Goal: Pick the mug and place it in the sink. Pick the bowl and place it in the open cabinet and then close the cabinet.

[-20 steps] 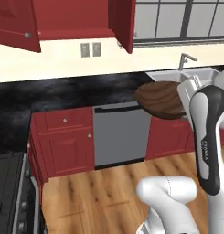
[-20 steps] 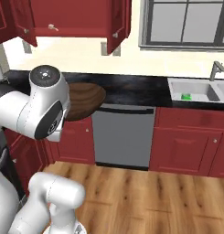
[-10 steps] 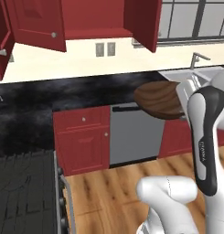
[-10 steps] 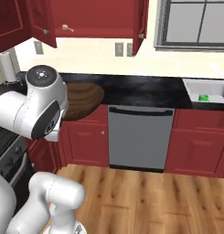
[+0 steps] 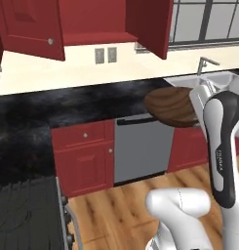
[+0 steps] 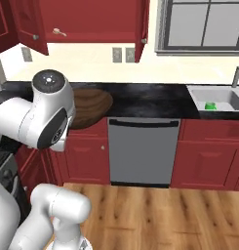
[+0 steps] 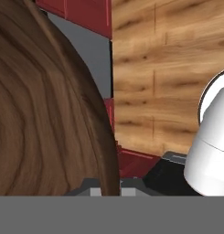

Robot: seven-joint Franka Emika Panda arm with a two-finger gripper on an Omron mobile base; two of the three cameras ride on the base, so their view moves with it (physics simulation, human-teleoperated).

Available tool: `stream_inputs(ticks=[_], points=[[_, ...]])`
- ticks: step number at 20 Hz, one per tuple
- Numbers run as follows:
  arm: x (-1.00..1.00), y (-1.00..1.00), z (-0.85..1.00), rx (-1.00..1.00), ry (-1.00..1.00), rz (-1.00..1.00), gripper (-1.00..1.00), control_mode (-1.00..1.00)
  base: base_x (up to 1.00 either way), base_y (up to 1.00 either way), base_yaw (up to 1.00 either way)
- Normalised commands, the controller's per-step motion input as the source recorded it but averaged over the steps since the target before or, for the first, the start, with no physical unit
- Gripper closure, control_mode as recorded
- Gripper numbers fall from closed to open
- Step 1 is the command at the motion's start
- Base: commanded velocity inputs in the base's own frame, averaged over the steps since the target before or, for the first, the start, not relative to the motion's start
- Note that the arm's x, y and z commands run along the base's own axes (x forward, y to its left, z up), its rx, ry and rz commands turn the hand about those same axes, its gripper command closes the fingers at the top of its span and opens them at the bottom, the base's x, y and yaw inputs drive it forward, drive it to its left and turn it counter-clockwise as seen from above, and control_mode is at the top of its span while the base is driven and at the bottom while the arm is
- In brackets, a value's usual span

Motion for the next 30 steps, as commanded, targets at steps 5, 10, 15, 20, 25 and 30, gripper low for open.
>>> stream_inputs(ticks=[5,10,15,20,25,30], points=[[0.0,0.0,0.0,0.0,0.0,0.0,1.0,1.0,0.77,0.65,-0.12],[0.0,0.0,0.0,0.0,0.0,0.0,1.0,1.0,0.97,0.9,-0.13],[0.0,0.0,0.0,0.0,0.0,0.0,1.0,1.0,0.99,0.07,-0.03],[0.0,0.0,0.0,0.0,0.0,0.0,1.0,1.0,0.78,-0.04,0.0],[0.0,0.0,0.0,0.0,0.0,0.0,1.0,1.0,0.5,-0.08,0.03],[0.0,0.0,0.0,0.0,0.0,0.0,1.0,1.0,0.43,0.12,0.0]])
